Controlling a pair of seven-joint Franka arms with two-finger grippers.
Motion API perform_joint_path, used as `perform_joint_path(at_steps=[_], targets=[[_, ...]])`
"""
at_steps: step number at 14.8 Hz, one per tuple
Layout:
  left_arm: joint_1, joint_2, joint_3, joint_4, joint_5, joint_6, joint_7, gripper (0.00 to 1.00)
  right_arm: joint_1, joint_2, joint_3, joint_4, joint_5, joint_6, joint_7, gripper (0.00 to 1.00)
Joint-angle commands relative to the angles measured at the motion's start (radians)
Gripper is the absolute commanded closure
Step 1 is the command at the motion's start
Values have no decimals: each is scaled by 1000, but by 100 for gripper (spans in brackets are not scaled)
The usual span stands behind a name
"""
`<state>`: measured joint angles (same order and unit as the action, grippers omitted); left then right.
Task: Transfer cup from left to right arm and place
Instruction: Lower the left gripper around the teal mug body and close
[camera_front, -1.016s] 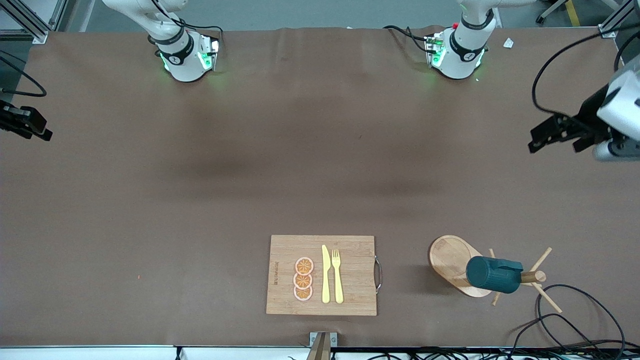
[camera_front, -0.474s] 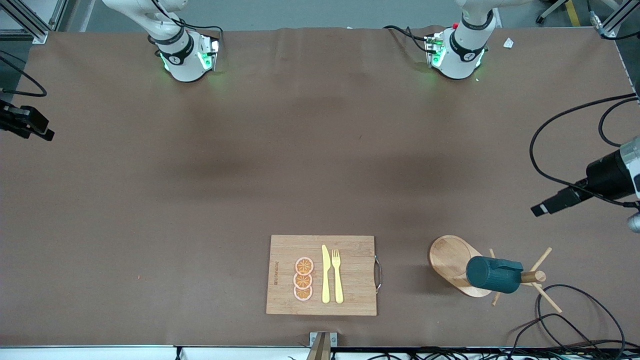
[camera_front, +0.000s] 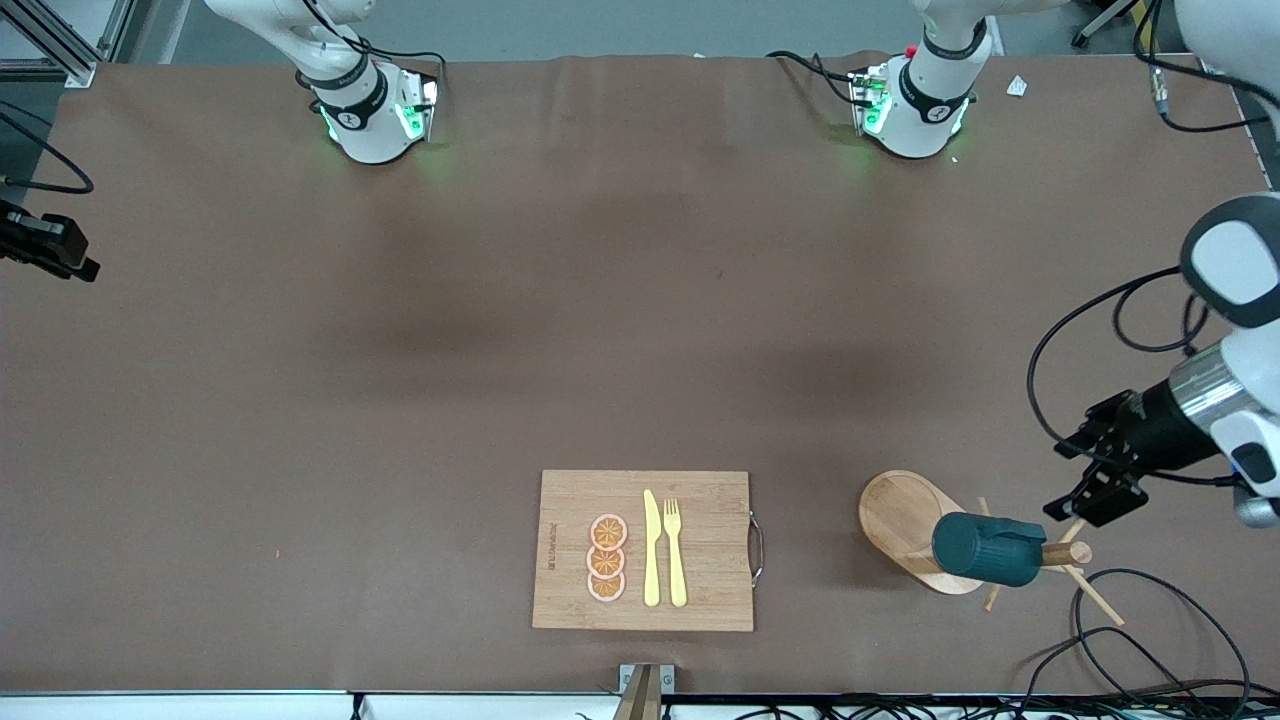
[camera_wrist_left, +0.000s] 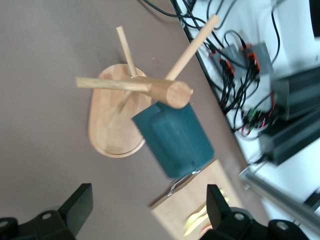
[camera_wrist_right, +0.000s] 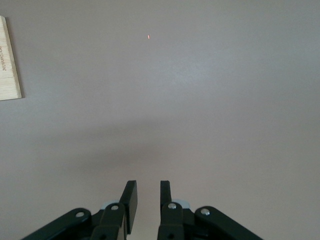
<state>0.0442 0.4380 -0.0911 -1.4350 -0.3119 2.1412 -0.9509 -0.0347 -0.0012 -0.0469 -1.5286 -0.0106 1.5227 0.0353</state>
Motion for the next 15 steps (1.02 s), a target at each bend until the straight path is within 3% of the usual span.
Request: perform_joint_path(at_steps=[1,5,10,13,15], targets=[[-4,54,-4,44,-53,58,-97,0,-4,3,4,8,17,-4,18,76],[0,105,-2,59,-194,68,-124,0,-4,3,4,8,17,-6,20,84],[0,149,-2,59,-228,100,-143,0,-4,3,4,7,17,-6,18,82],[2,171,-2,64,-239,131,-147,0,-5,3,4,8,15,-4,9,65],[-1,183,-2,70,-240,137,-149,0,-5,3,4,8,15,-4,9,60]])
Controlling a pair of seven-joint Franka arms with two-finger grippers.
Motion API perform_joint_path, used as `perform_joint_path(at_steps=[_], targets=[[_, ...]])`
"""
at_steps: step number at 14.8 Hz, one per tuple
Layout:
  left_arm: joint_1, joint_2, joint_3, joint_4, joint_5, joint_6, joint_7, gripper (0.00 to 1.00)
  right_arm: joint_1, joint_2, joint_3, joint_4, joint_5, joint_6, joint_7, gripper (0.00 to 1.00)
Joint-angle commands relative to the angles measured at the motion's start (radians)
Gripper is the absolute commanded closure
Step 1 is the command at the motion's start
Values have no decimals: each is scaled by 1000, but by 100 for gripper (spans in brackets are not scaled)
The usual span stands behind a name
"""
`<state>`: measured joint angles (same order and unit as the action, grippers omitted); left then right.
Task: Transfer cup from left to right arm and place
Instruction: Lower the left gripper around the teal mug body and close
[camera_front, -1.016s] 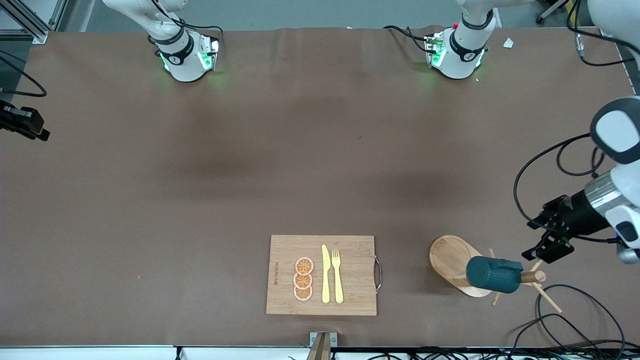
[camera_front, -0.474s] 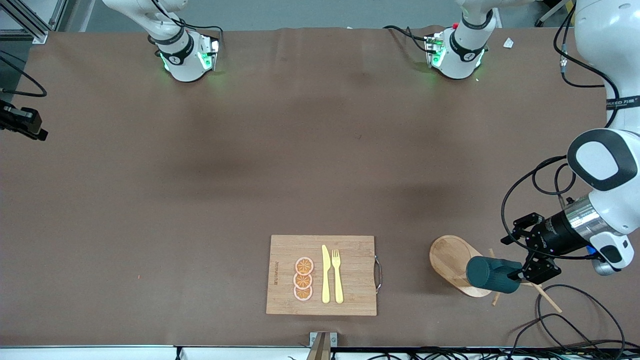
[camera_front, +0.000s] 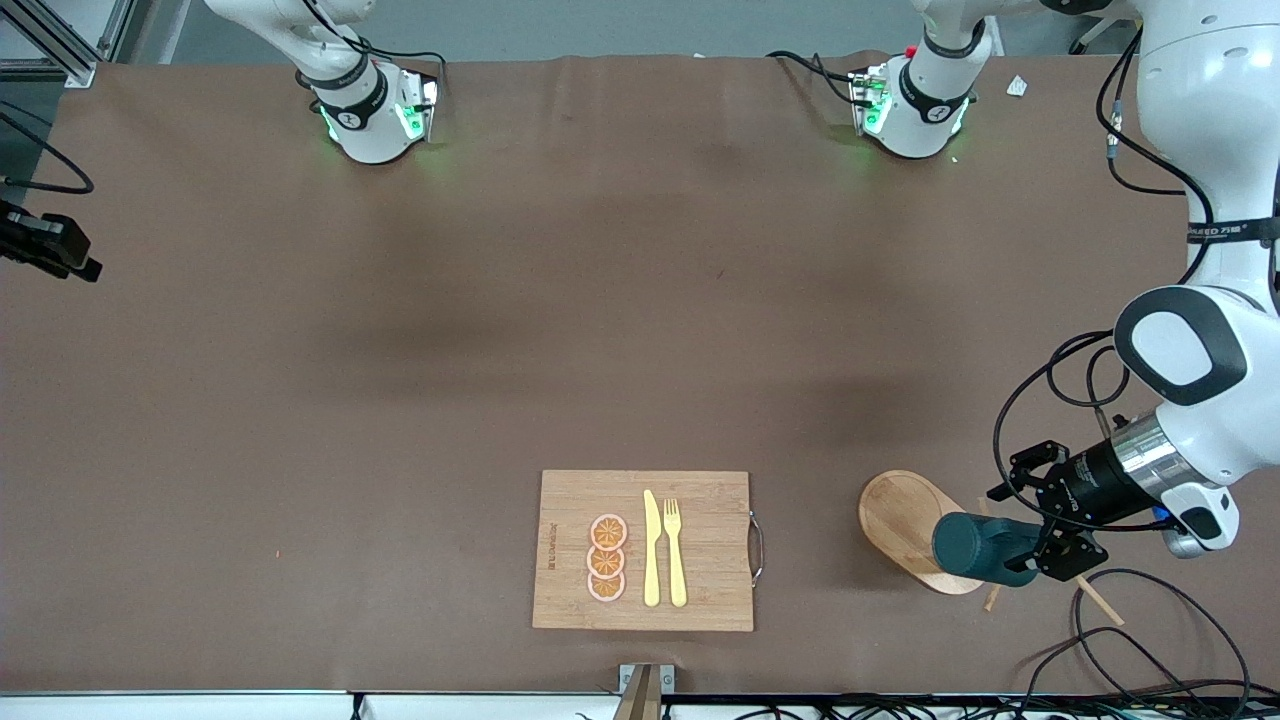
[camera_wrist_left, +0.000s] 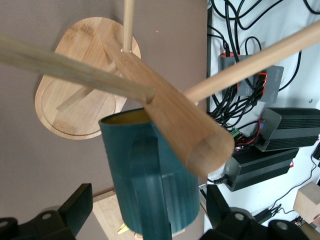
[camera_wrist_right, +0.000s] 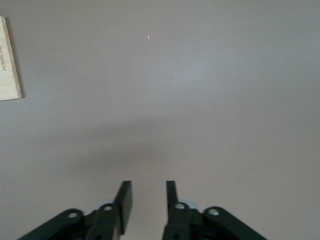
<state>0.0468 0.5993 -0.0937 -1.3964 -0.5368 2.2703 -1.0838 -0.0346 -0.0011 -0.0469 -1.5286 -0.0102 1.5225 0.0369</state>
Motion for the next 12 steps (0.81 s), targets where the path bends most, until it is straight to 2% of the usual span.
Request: perform_joint_path(at_steps=[1,12], targets=[[-5,30,0,36,-15,8,-16,0,-5,3,4,8,13,-4,9,58],[-22,77,-6,62,-15,51,-4,0,-7,3,4,8,15,-4,11,52]])
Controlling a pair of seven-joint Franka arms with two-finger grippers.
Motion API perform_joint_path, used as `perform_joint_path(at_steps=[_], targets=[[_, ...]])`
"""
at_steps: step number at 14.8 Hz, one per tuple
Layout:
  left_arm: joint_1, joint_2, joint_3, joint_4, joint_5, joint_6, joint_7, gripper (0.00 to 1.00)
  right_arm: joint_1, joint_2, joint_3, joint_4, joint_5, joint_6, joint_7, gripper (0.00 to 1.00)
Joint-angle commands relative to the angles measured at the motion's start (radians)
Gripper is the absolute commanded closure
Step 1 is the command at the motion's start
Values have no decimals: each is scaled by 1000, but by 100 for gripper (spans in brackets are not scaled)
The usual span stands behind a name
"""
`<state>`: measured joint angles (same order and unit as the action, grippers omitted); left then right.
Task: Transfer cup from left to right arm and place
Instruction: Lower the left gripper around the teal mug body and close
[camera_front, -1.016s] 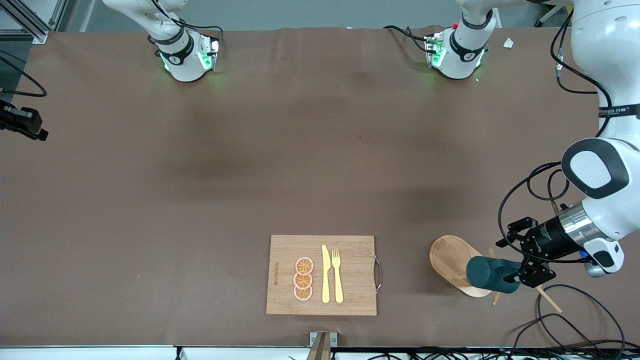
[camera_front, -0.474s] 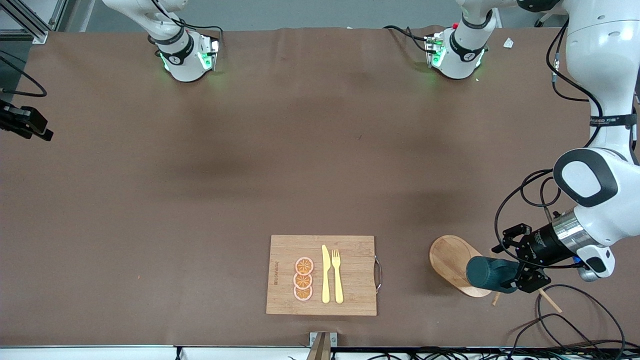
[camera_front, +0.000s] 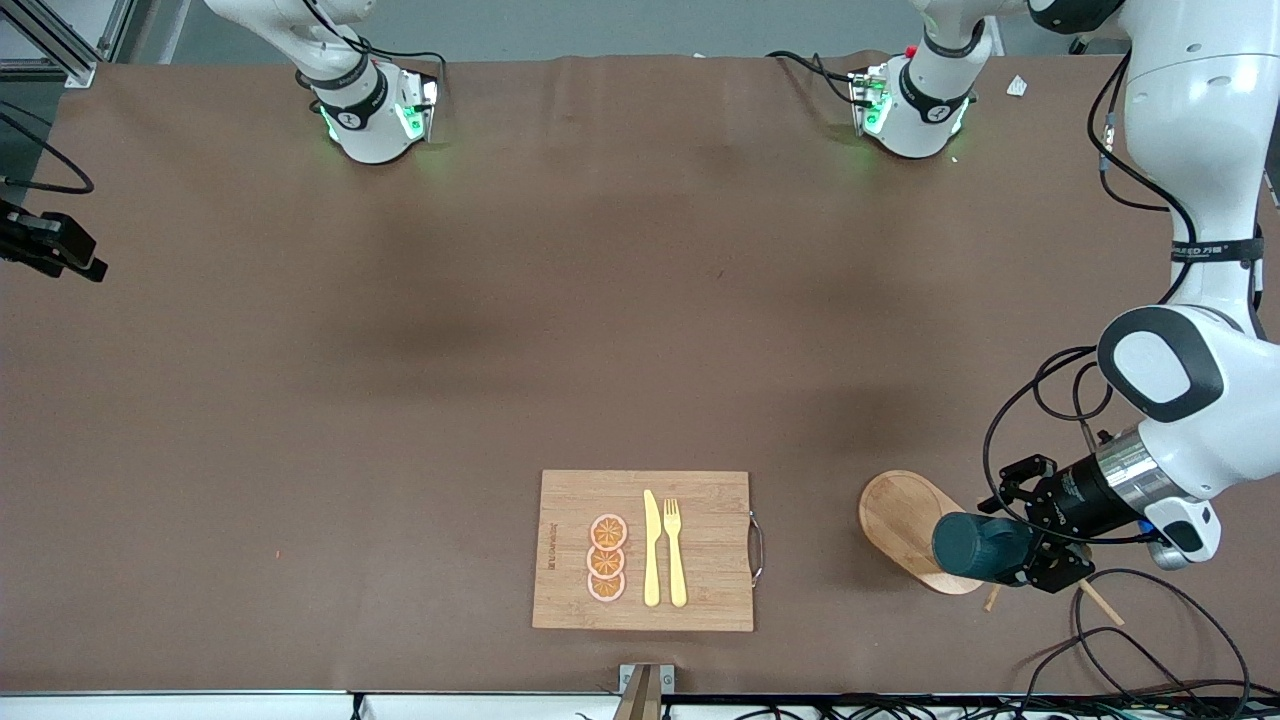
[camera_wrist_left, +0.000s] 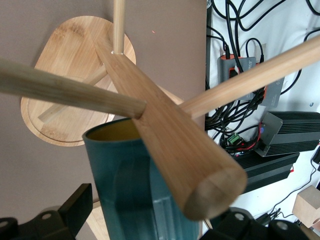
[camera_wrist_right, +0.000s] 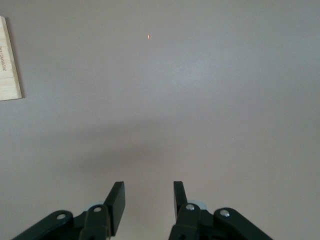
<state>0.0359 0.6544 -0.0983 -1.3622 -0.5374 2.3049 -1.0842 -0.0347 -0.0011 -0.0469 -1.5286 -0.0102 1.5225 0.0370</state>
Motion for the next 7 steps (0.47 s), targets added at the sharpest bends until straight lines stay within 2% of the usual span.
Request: perform_joint_path(at_steps=[1,7], targets=[[-11,24,-1,28,-15,18,0,0,-7,3,4,8,15,-4,11,52],[-11,39,-3,31,-15,41,20,0,-7,3,4,19,13,-4,12,50]])
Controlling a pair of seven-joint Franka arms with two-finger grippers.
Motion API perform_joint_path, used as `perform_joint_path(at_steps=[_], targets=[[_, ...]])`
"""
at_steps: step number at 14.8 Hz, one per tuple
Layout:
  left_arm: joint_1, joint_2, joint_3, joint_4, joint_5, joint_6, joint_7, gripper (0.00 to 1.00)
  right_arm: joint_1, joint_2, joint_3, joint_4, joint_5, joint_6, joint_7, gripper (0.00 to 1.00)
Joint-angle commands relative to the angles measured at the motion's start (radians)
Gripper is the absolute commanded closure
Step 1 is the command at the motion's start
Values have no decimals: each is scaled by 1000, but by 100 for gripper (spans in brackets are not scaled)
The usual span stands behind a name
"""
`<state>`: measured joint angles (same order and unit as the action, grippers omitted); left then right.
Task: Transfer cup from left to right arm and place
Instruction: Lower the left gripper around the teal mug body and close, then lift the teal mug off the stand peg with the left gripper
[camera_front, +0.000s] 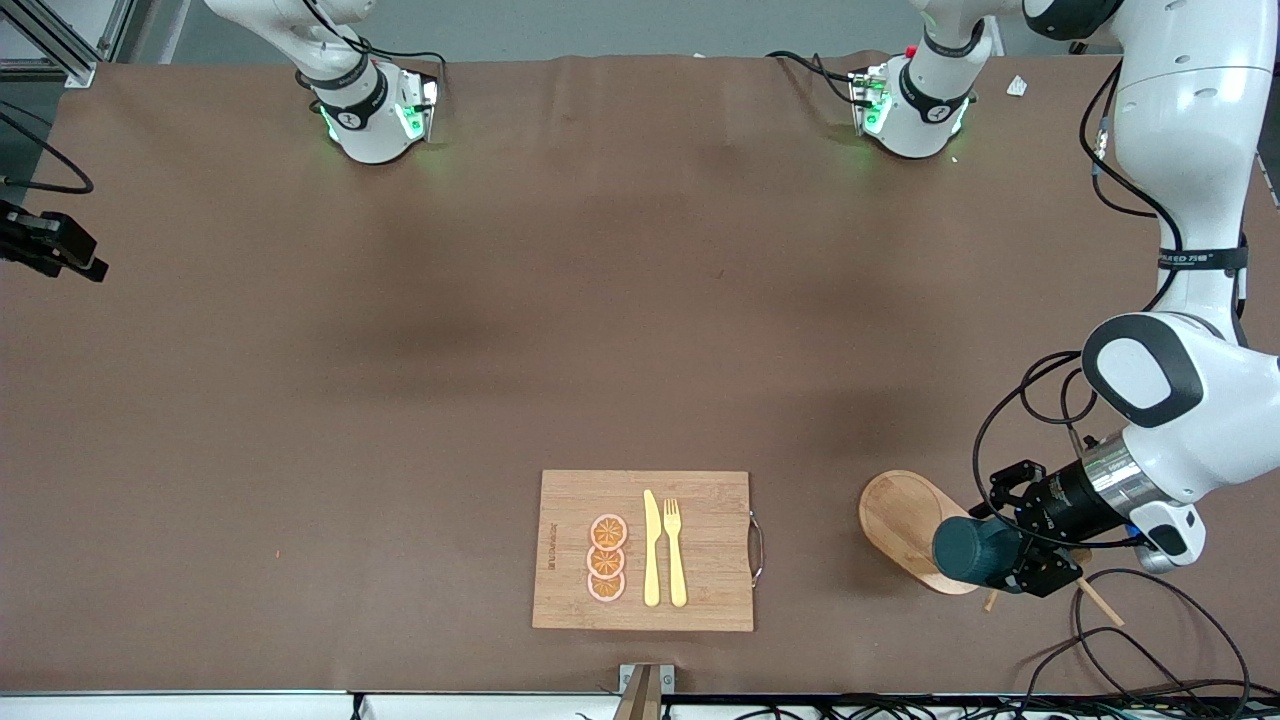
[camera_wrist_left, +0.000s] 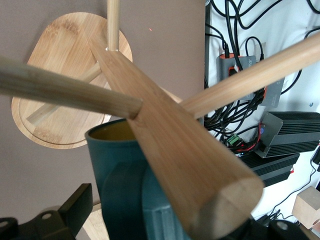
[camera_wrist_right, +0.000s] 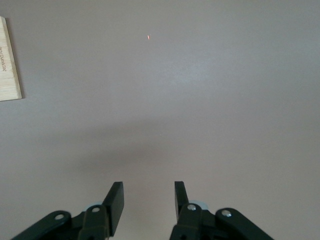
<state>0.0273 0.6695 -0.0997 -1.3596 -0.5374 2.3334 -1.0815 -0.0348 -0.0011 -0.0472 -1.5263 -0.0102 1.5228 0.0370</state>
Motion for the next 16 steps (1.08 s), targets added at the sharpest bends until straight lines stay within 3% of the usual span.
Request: perform_joint_path(at_steps=[1,4,9,11,14,16], targets=[[-4,25,-2,28,-15,20,20,0,-7,3,4,20,15,-4,15,48],[-4,32,-2,28,-15,26,20,3,-8,3,4,20,15,-4,15,46],[-1,25,-14,27,-15,24,18,24,-10,3,4,20,13,-4,15,36],[0,25,-17,27,-15,24,11,30,-7,3,4,20,13,-6,17,26],[0,18,-18,27,-16,23,3,31,-7,3,4,20,13,-6,4,4],[0,4,-18,27,-16,17,-5,31,-8,3,4,20,13,-4,6,0]])
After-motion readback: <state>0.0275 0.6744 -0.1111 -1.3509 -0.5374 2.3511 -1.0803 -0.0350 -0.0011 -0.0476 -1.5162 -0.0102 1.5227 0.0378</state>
